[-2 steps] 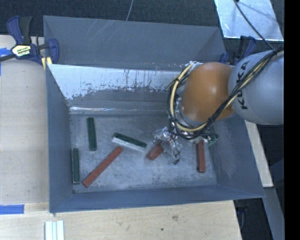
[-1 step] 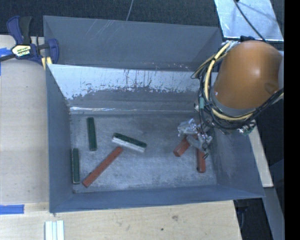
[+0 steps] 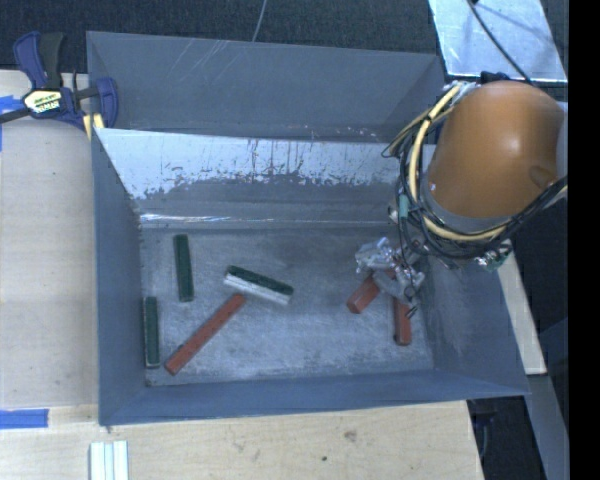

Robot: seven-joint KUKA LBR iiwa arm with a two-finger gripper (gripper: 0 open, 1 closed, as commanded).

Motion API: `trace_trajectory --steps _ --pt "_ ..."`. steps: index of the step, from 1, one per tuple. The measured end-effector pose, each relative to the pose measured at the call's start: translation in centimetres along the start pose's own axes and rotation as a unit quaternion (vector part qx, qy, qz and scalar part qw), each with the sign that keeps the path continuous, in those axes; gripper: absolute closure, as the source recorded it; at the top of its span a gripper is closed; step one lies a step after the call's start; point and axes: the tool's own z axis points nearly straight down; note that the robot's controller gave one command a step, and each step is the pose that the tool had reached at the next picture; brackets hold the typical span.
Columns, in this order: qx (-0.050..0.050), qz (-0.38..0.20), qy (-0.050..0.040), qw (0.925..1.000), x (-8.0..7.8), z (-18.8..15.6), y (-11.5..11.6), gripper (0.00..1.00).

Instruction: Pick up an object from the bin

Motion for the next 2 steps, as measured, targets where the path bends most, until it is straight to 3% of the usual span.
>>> trace_trajectory --steps 1,2 --pt "-0.001 -0.051 0.0010 0.9987 0.0 -3.1 -0.5 1.00" --pt "-0.001 -0.065 0.0005 0.9979 0.0 -4.2 -0.7 1.00"
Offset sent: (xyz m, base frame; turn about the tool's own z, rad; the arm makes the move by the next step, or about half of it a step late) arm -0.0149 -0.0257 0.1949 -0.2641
